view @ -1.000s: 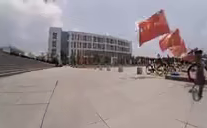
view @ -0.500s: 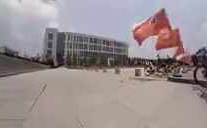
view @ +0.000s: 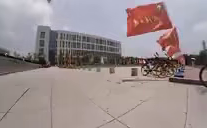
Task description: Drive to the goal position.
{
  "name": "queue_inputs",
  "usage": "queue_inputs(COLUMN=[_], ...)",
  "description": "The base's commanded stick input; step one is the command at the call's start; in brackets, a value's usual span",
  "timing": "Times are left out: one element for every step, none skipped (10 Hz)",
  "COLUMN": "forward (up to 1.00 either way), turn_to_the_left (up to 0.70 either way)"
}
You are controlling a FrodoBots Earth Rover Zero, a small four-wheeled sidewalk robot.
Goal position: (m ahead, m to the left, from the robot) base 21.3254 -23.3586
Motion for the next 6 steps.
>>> queue_inputs(forward=[1.00, 1.00, 1.00, 1.00, 1.00, 1.00], turn_to_the_left=[-0.12, -0.17, -0.04, 0.00, 0.00, 0.00])
